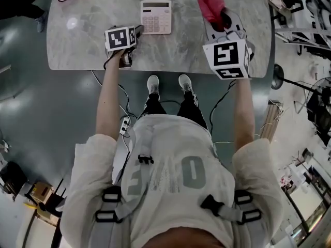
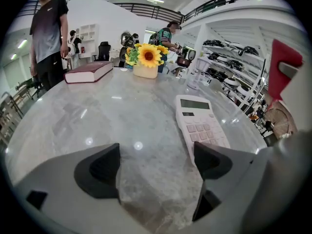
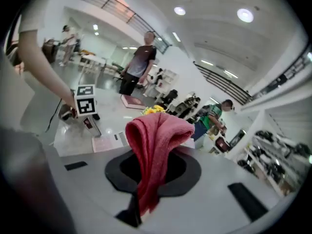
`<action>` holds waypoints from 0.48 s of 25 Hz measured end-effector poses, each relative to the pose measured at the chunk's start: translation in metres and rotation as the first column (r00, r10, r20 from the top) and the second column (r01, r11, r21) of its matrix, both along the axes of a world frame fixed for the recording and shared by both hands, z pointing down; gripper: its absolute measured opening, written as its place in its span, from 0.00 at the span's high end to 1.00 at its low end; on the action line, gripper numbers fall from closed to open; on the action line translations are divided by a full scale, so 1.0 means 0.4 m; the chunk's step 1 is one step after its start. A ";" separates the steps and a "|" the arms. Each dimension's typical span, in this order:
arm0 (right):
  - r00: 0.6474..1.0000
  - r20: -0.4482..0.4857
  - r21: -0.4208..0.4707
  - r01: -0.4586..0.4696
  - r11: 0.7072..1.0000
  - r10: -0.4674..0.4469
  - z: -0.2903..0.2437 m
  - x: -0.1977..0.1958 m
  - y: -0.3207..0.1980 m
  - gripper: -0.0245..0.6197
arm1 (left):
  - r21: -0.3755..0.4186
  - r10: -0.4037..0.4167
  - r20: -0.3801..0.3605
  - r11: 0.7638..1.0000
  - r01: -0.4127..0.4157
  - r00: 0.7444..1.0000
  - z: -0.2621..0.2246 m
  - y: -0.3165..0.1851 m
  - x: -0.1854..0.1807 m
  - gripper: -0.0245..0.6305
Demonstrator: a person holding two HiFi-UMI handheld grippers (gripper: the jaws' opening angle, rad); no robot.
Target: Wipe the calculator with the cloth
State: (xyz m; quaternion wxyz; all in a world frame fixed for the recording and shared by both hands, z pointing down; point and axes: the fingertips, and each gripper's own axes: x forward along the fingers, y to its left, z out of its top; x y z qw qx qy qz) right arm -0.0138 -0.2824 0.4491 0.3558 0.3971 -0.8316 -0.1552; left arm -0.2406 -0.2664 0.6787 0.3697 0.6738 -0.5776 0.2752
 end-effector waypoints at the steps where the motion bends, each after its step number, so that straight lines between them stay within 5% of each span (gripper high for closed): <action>1: 0.997 -0.059 0.002 0.057 0.998 -0.057 0.004 -0.021 -0.025 0.87 | 0.002 0.000 0.000 1.000 0.000 1.000 -0.001 0.001 -0.001 0.25; 6: 0.916 -0.324 -0.029 0.242 0.970 -0.238 0.066 -0.106 -0.112 0.88 | -0.010 -0.001 -0.001 1.000 0.001 1.000 -0.002 0.006 0.002 0.25; 12: 0.806 -0.501 -0.108 0.303 0.947 -0.315 0.211 -0.183 -0.163 0.88 | -0.030 0.001 -0.002 1.000 -0.001 1.000 -0.004 0.000 0.006 0.25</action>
